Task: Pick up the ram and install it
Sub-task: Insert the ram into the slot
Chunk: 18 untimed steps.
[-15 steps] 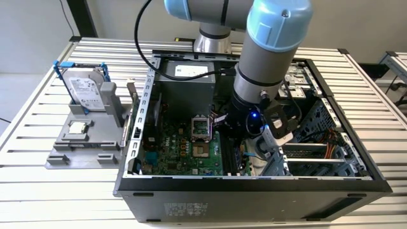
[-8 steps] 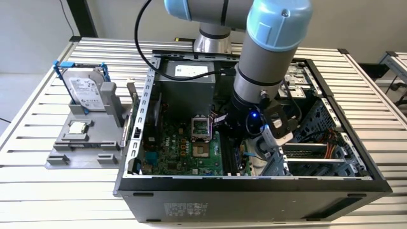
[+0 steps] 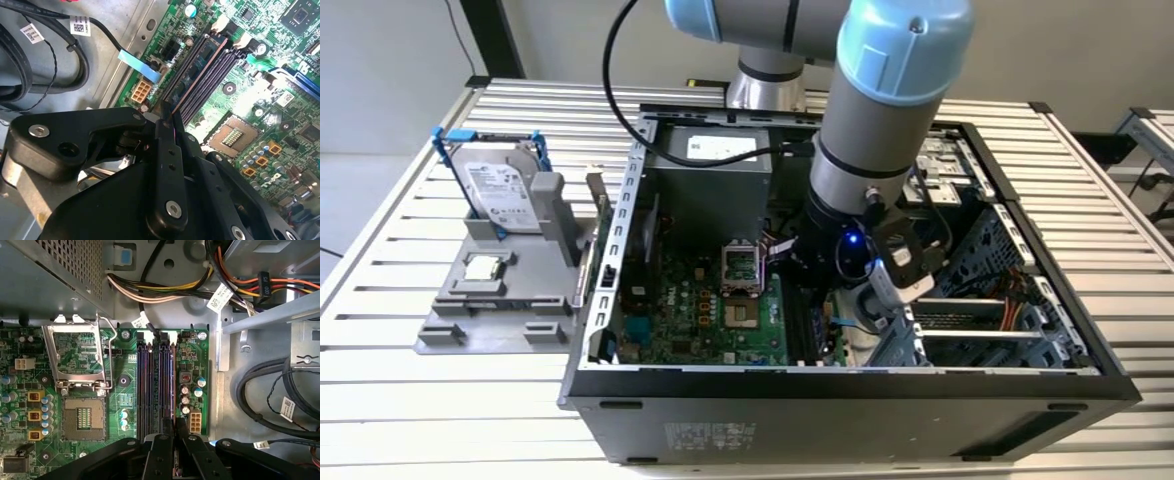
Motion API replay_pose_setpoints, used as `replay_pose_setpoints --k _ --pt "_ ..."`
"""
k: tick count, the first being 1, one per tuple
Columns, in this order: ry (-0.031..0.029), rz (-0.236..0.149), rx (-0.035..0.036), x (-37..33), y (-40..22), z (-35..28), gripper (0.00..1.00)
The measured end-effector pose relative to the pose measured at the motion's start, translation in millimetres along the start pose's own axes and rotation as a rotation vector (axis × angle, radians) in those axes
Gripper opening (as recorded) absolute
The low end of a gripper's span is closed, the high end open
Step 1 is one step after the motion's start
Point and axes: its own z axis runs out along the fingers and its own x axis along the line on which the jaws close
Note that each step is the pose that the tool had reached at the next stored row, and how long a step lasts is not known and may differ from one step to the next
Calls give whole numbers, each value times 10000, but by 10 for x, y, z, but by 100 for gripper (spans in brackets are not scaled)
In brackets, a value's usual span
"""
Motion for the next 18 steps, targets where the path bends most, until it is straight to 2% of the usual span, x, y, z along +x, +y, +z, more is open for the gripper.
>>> replay_pose_setpoints --k 4,7,11,12,18 --pt "-1 1 -2 -1 -1 -45 0" --pt "-1 0 -15 -1 -1 -48 0" --pt "3 3 -153 -1 -2 -50 0" --pt "3 4 -166 -1 -2 -49 0" --pt "3 3 -171 -6 -8 -24 0"
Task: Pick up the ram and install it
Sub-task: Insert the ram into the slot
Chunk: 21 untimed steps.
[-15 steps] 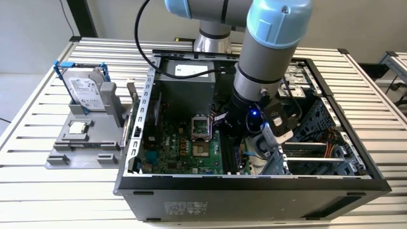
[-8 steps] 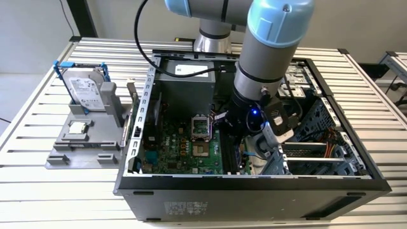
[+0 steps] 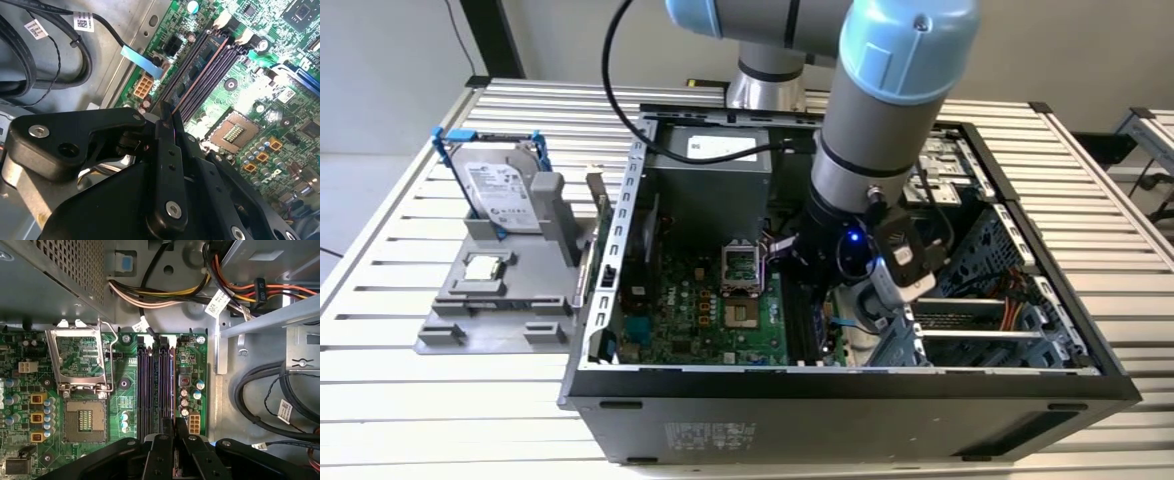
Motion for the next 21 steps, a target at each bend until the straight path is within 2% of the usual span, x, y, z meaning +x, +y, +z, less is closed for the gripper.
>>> replay_pose_setpoints --k 13,21 --pt "-7 277 -34 -2 -19 46 0" --pt "-7 291 -36 -2 -20 53 0"
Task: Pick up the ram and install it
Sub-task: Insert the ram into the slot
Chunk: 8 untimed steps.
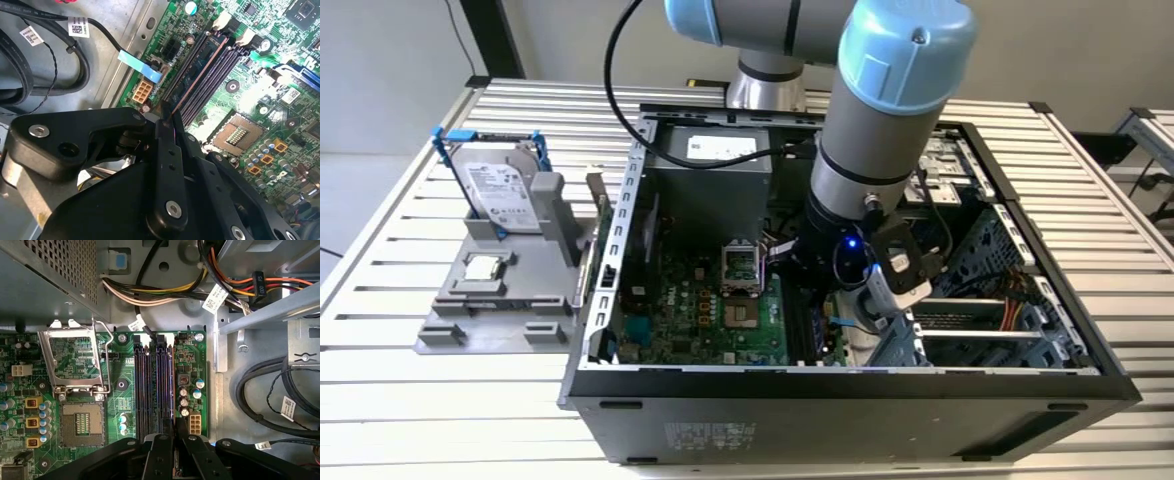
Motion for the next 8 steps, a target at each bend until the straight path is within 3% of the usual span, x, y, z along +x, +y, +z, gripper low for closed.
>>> replay_pose_setpoints --k 8 --pt "8 -6 0 0 0 10 0"
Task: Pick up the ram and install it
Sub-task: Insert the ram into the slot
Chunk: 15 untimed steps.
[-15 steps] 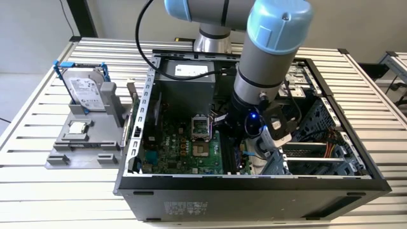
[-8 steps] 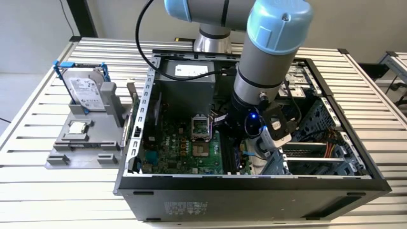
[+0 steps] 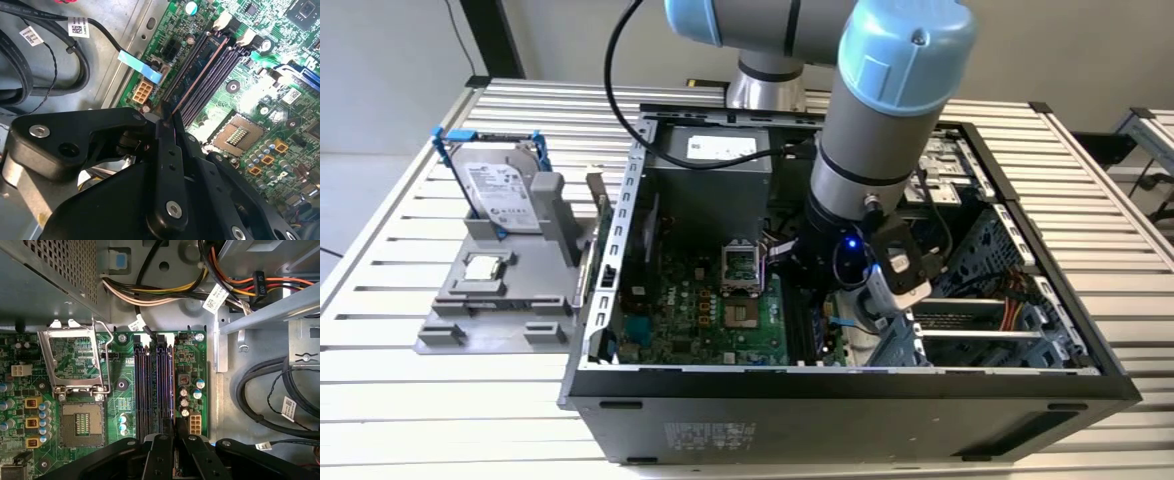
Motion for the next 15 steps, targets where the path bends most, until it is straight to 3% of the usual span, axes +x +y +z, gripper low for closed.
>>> replay_pose_setpoints --k 9,10,15 --pt "1 0 1 0 -1 18 0" --pt "1 1 0 0 -1 20 100" --pt "2 0 12 0 -1 8 100"
